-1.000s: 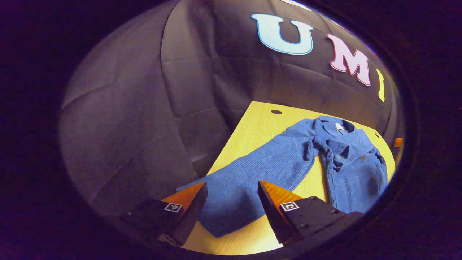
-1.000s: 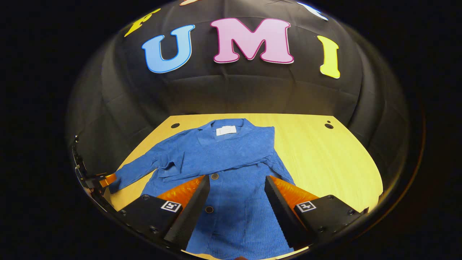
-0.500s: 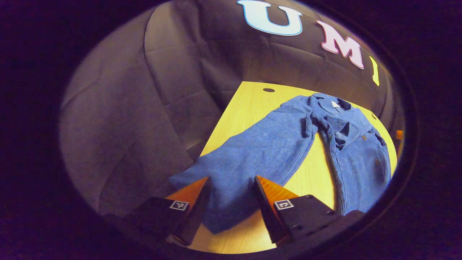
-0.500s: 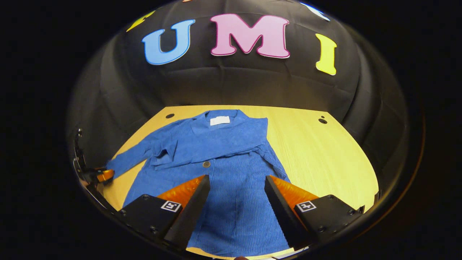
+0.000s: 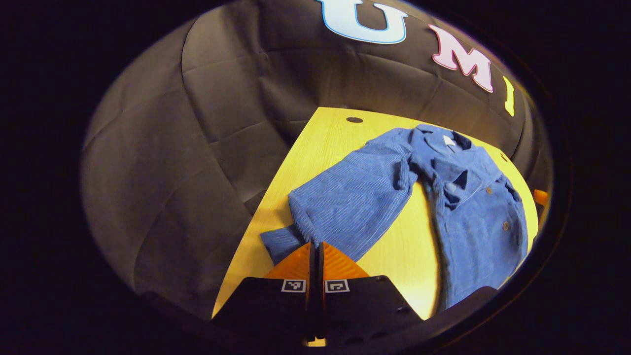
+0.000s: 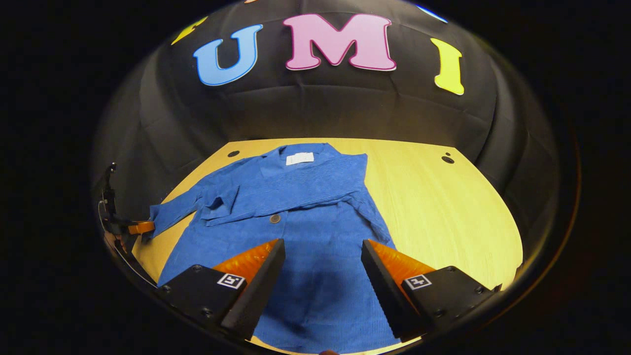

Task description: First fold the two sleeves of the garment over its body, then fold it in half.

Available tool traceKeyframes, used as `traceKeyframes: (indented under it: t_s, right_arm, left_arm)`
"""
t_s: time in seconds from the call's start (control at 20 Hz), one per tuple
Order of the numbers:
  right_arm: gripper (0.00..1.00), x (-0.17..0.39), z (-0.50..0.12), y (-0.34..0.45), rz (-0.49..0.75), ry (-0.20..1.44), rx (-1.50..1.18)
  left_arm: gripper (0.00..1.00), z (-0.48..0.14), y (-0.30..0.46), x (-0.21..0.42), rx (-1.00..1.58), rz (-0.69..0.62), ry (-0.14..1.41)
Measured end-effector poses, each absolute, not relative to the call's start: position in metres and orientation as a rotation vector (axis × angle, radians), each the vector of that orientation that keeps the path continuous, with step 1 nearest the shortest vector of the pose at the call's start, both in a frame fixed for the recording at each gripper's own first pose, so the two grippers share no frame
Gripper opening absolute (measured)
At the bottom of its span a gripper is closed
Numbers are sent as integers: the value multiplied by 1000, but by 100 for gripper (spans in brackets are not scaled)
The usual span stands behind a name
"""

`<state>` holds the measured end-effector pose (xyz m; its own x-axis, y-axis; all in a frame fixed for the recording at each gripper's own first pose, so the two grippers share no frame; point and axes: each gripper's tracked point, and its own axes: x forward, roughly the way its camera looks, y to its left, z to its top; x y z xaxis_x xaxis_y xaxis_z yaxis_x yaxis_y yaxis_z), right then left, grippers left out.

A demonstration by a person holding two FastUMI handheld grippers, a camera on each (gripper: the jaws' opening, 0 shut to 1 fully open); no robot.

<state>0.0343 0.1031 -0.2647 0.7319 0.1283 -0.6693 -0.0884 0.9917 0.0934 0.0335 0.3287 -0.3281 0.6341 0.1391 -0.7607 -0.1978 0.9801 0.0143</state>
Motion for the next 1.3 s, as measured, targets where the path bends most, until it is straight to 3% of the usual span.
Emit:
traceKeyframes:
  t_s: [0.2,0.55,1.3]
  right_arm:
    - [100,53,-267,68,115,745,79]
    - [99,58,-274,25,117,756,91]
    - [99,14,-289,-67,4,790,128]
  left_arm:
    - [0,-271,285,75,-109,198,735]
    - [0,-222,183,151,-53,30,661]
    - [0,-214,-72,250,-4,-383,638]
